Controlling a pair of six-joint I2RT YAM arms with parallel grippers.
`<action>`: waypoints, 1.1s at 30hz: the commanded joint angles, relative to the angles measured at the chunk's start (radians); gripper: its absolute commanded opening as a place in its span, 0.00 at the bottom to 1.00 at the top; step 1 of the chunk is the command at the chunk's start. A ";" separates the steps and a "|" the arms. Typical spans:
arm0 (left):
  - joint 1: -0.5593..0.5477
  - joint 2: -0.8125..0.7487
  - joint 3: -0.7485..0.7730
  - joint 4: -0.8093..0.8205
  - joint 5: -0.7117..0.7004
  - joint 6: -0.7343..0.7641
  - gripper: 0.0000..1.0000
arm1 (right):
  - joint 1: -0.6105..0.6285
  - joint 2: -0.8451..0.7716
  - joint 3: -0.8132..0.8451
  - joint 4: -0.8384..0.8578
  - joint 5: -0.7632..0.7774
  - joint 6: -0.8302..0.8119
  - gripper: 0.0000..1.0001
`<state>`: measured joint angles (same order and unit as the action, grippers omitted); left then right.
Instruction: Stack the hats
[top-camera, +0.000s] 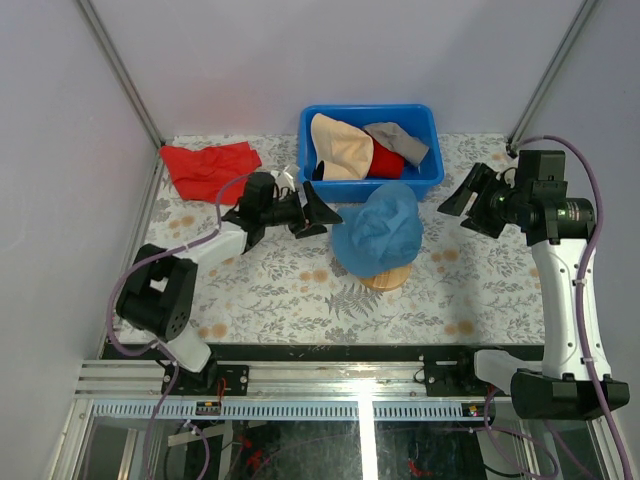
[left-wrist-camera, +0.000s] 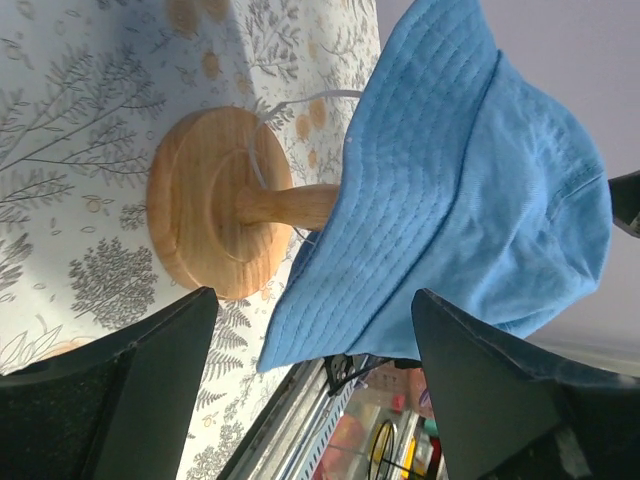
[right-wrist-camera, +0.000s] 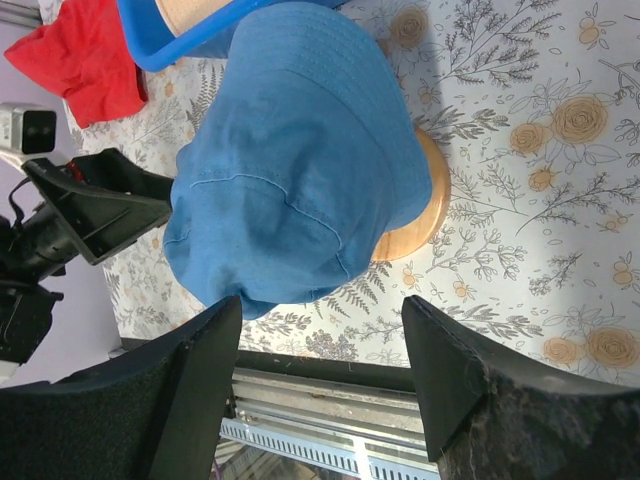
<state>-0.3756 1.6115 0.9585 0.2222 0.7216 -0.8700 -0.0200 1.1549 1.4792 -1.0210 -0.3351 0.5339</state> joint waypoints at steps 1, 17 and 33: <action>-0.017 0.061 0.035 0.161 0.093 -0.048 0.77 | -0.024 -0.001 -0.009 -0.010 -0.045 -0.060 0.72; -0.025 0.112 -0.054 0.222 0.082 -0.094 0.15 | -0.083 -0.011 -0.207 0.054 -0.047 -0.083 0.72; -0.022 0.224 -0.146 0.192 0.015 -0.101 0.00 | -0.145 0.020 -0.314 0.133 -0.145 -0.078 0.72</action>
<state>-0.3996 1.8111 0.8383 0.3977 0.7753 -0.9760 -0.1535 1.1690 1.1717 -0.9257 -0.4294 0.4702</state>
